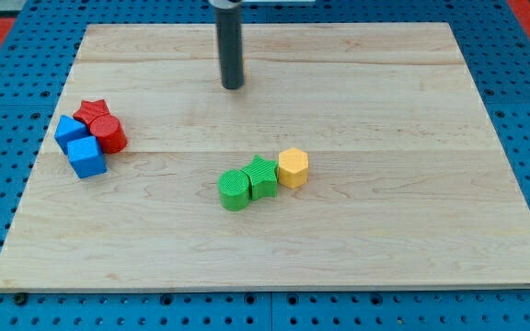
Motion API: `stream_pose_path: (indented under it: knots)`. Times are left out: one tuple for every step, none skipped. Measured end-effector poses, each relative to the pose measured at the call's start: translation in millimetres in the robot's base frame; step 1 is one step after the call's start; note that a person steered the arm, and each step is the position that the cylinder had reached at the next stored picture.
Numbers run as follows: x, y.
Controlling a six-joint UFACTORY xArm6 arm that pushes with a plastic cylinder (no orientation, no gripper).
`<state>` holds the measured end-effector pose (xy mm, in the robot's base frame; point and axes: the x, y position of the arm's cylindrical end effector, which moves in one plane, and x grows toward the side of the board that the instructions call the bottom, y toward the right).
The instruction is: Adjust the yellow heart to the top center of the board
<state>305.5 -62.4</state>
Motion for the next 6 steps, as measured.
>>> stream_pose_path:
  knots:
    - [-52, 28]
    - [-61, 12]
    - [-61, -81]
    - [-93, -57]
    - [-108, 10]
    - [-85, 38]
